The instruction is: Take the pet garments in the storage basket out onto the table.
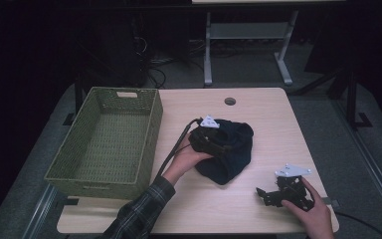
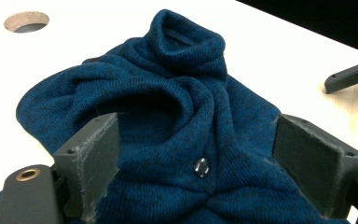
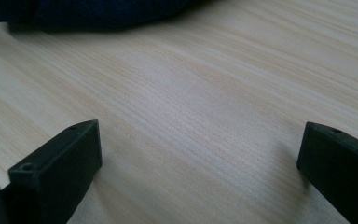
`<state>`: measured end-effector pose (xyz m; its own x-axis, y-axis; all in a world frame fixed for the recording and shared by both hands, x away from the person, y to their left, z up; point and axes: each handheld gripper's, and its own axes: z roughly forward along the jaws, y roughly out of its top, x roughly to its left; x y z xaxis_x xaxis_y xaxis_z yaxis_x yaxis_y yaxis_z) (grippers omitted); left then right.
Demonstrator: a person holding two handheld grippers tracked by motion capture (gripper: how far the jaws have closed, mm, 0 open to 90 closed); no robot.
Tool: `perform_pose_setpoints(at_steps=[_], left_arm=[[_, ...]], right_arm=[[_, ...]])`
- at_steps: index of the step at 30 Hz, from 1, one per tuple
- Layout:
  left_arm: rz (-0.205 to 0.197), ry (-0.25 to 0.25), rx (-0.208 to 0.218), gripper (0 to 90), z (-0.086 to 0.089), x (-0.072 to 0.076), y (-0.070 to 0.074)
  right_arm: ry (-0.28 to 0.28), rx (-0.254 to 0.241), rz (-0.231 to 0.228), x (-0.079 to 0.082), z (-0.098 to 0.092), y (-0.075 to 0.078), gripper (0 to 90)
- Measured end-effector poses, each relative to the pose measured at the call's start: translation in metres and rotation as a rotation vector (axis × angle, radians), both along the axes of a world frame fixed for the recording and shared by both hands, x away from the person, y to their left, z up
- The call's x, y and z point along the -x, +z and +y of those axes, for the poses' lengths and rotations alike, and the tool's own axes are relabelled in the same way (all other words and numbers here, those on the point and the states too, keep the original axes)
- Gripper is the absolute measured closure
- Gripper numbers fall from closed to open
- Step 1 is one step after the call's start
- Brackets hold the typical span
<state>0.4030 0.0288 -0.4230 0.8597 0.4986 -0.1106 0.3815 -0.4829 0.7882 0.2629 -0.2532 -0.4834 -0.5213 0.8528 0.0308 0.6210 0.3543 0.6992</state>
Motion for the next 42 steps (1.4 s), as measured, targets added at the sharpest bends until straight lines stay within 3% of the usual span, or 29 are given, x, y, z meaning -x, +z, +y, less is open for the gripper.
perform_pose_setpoints(at_steps=[9,17,42], left_arm=[[-0.021,-0.012,-0.005,14.8,0.009,0.011,0.008],[-0.031,0.009,0.001,14.8,0.021,0.023,0.01],[-0.036,0.059,-0.006,14.8,0.067,0.067,0.001]], right_arm=[[0.0,0.0,0.0,0.0,0.0,0.0,0.0],[0.0,0.001,0.0,0.0,0.0,0.0,0.0],[0.0,0.001,0.0,0.0,0.0,0.0,0.0]])
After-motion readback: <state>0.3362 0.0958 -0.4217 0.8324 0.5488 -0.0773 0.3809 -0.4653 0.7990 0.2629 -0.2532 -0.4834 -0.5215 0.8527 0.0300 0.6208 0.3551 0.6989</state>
